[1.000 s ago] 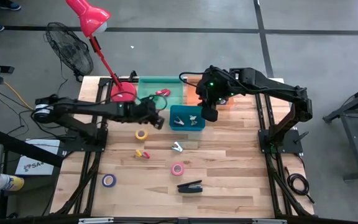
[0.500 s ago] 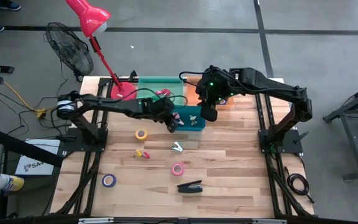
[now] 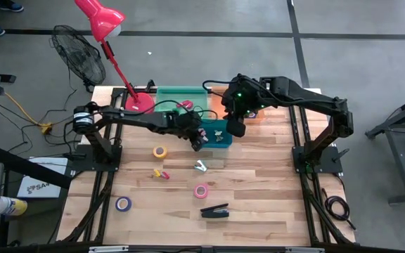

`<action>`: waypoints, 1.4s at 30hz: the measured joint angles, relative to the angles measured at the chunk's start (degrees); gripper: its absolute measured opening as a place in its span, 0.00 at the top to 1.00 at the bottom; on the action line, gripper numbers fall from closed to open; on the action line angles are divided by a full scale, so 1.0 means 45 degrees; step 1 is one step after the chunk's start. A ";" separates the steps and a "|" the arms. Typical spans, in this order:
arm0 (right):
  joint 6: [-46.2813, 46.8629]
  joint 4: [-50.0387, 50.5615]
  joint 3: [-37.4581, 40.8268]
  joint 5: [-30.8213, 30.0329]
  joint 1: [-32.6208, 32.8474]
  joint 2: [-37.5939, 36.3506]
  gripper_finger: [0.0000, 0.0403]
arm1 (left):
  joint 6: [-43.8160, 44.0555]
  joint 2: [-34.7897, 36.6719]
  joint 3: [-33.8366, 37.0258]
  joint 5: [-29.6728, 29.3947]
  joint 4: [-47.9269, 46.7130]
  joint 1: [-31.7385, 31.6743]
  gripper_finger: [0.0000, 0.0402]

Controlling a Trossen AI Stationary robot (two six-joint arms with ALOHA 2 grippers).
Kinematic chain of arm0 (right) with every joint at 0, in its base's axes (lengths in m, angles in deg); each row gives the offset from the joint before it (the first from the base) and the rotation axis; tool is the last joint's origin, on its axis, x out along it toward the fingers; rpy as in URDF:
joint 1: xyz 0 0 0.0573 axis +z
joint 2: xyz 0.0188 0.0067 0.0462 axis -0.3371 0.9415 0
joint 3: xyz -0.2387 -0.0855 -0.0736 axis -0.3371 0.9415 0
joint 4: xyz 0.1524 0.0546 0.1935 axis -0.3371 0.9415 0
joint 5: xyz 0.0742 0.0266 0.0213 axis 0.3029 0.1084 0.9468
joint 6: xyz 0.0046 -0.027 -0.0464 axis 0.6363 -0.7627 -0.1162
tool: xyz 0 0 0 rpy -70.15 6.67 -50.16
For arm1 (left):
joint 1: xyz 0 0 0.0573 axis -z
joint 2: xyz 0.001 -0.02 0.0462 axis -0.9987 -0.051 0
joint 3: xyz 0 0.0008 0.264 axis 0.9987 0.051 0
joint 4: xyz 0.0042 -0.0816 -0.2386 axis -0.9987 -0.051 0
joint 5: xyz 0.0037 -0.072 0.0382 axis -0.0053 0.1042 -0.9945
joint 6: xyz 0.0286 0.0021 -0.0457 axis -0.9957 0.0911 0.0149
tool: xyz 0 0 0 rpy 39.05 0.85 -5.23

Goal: Pick and place Stapler, Stapler remover, tape
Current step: Put the pink staple remover into the blue bin

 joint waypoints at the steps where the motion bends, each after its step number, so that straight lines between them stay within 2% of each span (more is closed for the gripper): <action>1: 0.0000 -0.0006 0.0005 -0.0005 0.0000 0.0000 0.69 | -0.0175 0.0005 0.0000 -0.0004 -0.0009 0.0000 0.74; 9: 0.0297 -0.0129 0.0000 -0.0019 0.0000 0.0000 0.69 | -0.1218 0.0005 0.0000 -0.0038 0.0071 0.0000 0.69; 16: 0.0466 -0.0183 0.0001 -0.0053 0.0000 0.0000 0.69 | -0.2170 0.0010 0.0000 -0.0203 0.0070 0.0000 0.68; 25: 0.0573 -0.0193 0.0000 -0.0058 0.0000 0.0000 0.69 | -0.4292 0.0018 0.0000 -0.0393 0.0194 0.0000 0.68; 36: 0.0997 -0.0193 0.0002 -0.0068 0.0002 0.0000 0.69 | -0.5877 0.0029 0.0000 -0.0118 0.1419 0.0011 0.68; 39: 0.1028 -0.0193 0.0002 -0.0068 0.0005 0.0000 0.69 | -0.6101 0.0029 0.0000 0.0107 0.1334 0.0019 0.64; 42: 0.1232 -0.0193 0.0000 -0.0068 0.0000 0.0000 0.69 | -0.6144 0.0029 0.0000 0.0112 0.1382 0.0026 0.56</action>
